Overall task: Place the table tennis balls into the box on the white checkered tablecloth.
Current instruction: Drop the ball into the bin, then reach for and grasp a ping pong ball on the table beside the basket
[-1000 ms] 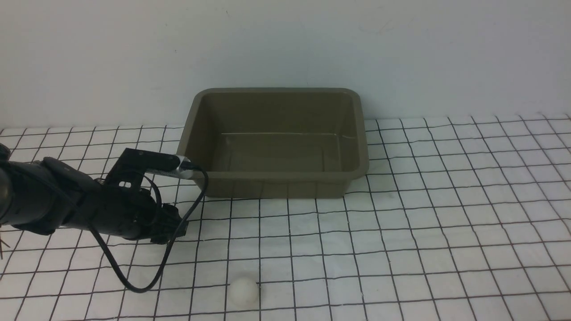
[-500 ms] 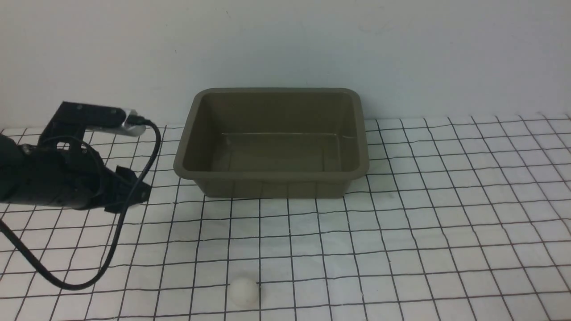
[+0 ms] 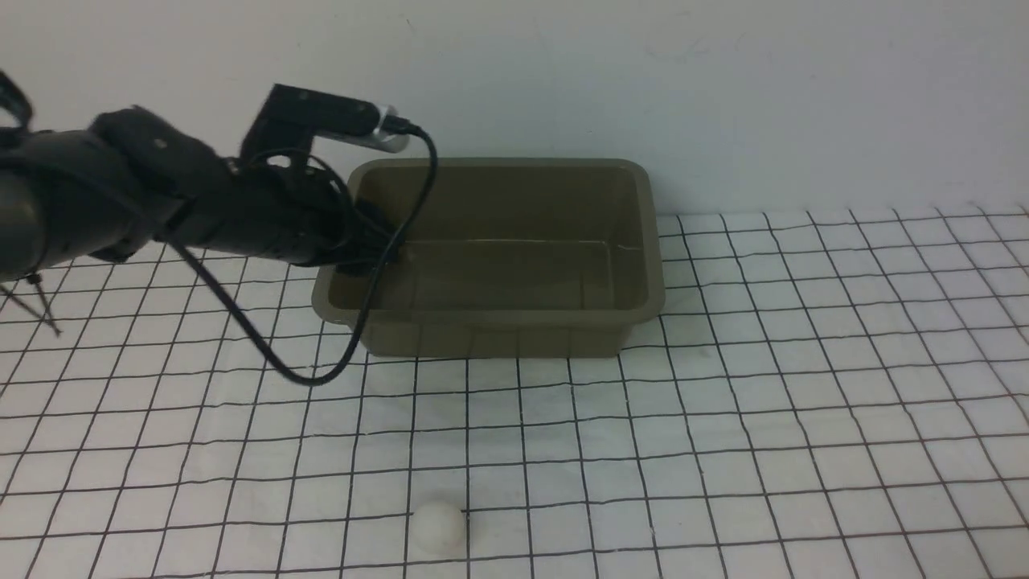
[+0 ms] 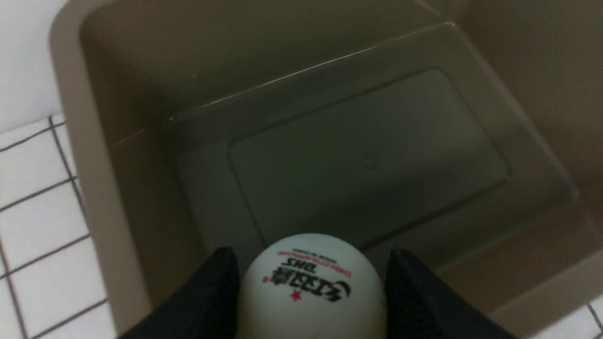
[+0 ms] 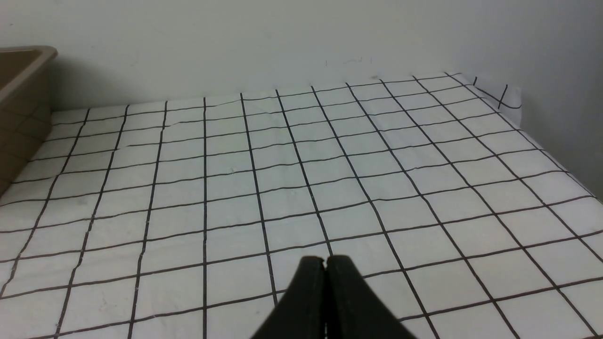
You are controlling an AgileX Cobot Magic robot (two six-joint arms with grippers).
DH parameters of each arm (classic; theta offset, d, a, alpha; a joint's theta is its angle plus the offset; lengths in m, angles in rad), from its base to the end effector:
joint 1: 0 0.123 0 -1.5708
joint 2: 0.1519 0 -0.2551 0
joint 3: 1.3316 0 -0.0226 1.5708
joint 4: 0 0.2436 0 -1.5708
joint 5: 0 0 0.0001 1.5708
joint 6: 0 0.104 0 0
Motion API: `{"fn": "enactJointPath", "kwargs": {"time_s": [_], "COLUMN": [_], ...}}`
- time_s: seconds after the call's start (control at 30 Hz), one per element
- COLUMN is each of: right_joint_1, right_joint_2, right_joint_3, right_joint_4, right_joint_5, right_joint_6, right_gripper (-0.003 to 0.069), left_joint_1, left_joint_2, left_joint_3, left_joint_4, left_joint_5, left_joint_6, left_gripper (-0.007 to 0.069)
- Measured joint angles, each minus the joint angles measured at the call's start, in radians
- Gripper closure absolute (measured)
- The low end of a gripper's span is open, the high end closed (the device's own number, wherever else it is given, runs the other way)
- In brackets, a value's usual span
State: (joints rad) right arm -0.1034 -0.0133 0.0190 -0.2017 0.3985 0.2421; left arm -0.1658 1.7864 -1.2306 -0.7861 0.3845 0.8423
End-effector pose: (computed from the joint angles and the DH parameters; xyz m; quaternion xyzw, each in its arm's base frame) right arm 0.0857 -0.0170 0.1689 0.0870 0.8027 -0.0454 0.5883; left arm 0.3828 -0.0921 0.2031 0.1708 0.8935 -0.1369 0.3921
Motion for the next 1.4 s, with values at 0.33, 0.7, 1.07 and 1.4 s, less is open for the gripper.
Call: {"fn": "enactJointPath", "kwargs": {"time_s": [0.33,0.7,1.07,1.4], "right_joint_1": [0.0,0.0,0.0,0.0], "right_joint_2": [0.0,0.0,0.0,0.0], "right_joint_3": [0.0,0.0,0.0,0.0], "right_joint_4": [0.0,0.0,0.0,0.0], "right_joint_5": [0.0,0.0,0.0,0.0], "right_joint_6": [0.0,0.0,0.0,0.0], "right_gripper": [0.0669,0.0669,0.0669,0.0669], "left_joint_1": [-0.026,-0.026,-0.026,-0.029], "left_joint_2": [0.21,0.238,0.207,-0.079], "left_joint_3": [-0.179,-0.181,-0.181,-0.182], "left_joint_4": [0.0,0.0,0.007,0.302], "left_joint_5": [0.0,0.01,0.049,0.451], "left_joint_6": [0.021,0.143,0.136,-0.126], "left_gripper": [0.027,0.0253,0.0145,0.0188]}}
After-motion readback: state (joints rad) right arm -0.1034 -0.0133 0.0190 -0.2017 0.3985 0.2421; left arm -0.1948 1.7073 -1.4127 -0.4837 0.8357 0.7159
